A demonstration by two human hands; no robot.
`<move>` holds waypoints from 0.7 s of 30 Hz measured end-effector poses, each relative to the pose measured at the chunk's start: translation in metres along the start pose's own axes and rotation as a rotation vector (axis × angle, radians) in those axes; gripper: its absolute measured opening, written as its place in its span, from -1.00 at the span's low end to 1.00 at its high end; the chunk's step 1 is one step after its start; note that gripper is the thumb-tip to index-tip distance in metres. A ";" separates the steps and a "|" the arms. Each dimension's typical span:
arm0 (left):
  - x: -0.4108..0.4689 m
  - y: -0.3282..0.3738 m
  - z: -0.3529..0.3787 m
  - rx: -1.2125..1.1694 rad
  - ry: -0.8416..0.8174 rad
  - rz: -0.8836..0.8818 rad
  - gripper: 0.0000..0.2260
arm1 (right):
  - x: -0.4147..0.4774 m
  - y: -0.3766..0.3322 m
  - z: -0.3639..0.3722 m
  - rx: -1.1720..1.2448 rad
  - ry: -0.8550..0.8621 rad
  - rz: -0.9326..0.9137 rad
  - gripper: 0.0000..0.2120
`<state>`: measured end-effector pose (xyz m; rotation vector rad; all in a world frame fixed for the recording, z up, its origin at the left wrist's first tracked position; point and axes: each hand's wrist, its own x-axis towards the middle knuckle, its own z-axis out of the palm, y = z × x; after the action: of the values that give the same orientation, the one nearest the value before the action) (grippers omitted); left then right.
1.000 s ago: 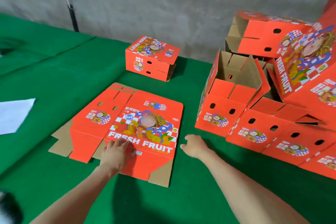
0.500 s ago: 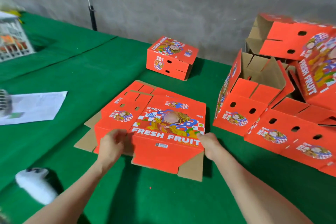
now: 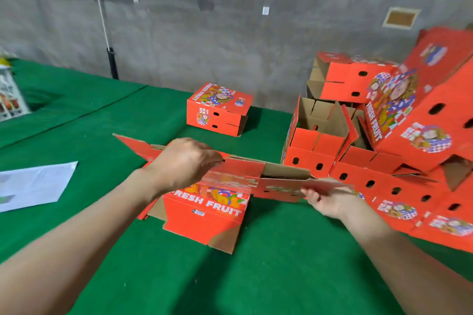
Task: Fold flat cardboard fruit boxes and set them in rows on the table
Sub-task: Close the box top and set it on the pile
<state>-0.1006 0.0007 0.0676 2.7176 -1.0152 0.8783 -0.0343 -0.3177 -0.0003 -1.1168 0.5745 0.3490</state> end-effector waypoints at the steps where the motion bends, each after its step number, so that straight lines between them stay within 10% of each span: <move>1: 0.012 0.006 -0.004 0.008 0.012 0.020 -0.85 | -0.011 -0.003 -0.005 0.075 0.027 -0.063 -0.75; 4: 0.048 0.027 -0.012 0.039 0.068 0.069 -0.87 | -0.043 -0.010 -0.023 0.204 0.158 -0.463 -0.86; 8: 0.093 0.069 -0.007 0.051 0.107 0.181 -0.90 | -0.097 -0.013 -0.044 -0.326 0.140 -1.184 -0.90; 13: 0.131 0.133 0.015 -0.079 0.078 0.217 -0.79 | -0.123 -0.028 -0.066 -0.995 0.135 -1.041 -0.78; 21: 0.168 0.174 0.012 -0.345 -0.327 0.107 -0.56 | -0.144 -0.049 -0.147 -1.053 -0.021 -0.914 -0.79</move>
<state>-0.1023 -0.2324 0.1347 2.5710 -1.2454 0.2357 -0.1619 -0.4691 0.0751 -2.2342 -0.2501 -0.1882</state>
